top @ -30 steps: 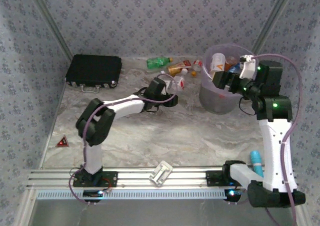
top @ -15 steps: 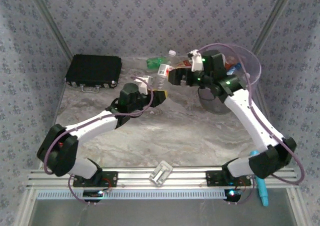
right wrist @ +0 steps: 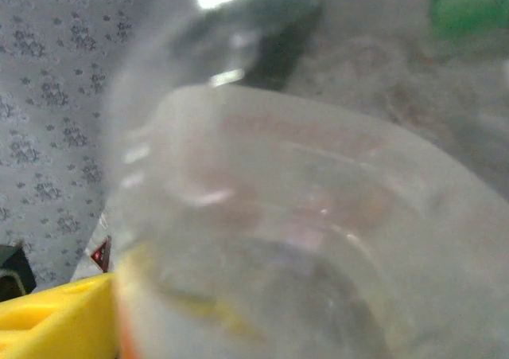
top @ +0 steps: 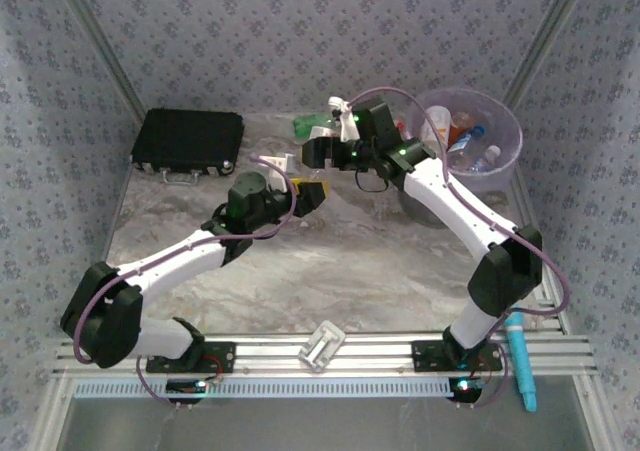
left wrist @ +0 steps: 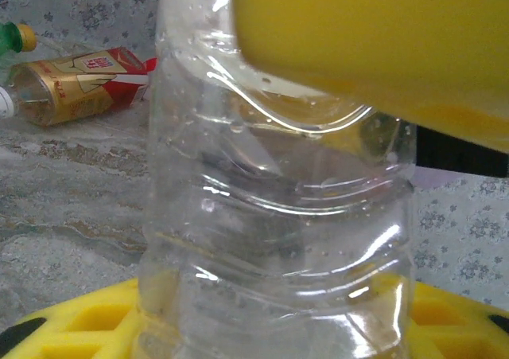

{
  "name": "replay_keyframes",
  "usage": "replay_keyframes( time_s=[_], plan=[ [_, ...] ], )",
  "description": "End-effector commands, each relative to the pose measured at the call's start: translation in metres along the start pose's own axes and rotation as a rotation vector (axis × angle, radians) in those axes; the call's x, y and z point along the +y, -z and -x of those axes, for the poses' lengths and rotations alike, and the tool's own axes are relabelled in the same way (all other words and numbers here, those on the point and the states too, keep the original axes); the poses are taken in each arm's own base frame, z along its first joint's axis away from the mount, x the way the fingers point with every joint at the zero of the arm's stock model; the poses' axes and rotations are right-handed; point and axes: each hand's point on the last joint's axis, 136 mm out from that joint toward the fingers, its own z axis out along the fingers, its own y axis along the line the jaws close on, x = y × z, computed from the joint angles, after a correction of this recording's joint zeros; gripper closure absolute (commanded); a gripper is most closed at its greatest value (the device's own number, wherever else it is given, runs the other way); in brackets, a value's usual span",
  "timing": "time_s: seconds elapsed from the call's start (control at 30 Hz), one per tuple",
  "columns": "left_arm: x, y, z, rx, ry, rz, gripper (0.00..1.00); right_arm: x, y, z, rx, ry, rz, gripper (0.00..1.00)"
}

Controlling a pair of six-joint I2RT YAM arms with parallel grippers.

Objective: Put the plastic bottles in the bin

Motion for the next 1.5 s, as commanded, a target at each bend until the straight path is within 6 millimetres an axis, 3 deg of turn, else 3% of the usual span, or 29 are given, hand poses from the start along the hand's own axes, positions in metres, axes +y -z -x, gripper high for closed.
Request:
replay_keyframes(
  time_s=[0.0,0.33,0.47,0.53,0.7,0.93,1.07,1.2,1.33,1.47],
  plan=[
    [-0.013,0.005,0.016,-0.056,-0.013,-0.042,0.47,0.010,0.006,0.018,-0.053,0.011,0.020,0.19],
    [-0.010,0.007,0.019,-0.067,-0.010,-0.017,0.42,0.011,0.005,0.024,-0.050,0.026,0.013,0.37],
    [-0.013,0.013,0.024,-0.079,-0.011,-0.008,0.15,0.015,0.011,0.036,-0.061,0.062,0.003,0.38],
    [-0.014,0.018,0.026,-0.080,-0.014,0.000,0.06,0.015,0.022,0.048,-0.083,0.091,-0.015,0.39],
    [-0.009,0.028,0.021,-0.060,-0.022,0.049,0.02,0.001,0.073,0.081,-0.140,0.173,-0.127,0.39],
    [0.009,0.030,0.003,-0.019,-0.015,0.107,0.03,-0.055,0.162,0.122,-0.242,0.154,-0.389,0.43],
    [0.020,0.033,-0.006,0.014,-0.011,0.163,0.03,-0.094,0.206,0.131,-0.264,0.119,-0.543,0.44],
    [0.029,0.043,-0.014,0.035,-0.021,0.214,0.03,-0.147,0.243,0.129,-0.258,0.047,-0.705,0.44],
    [0.038,0.053,-0.022,0.041,-0.021,0.255,0.03,-0.190,0.258,0.116,-0.197,-0.020,-0.788,0.43],
    [0.045,0.063,-0.028,0.042,-0.014,0.288,0.03,-0.217,0.251,0.099,-0.097,-0.063,-0.801,0.43]
  ],
)
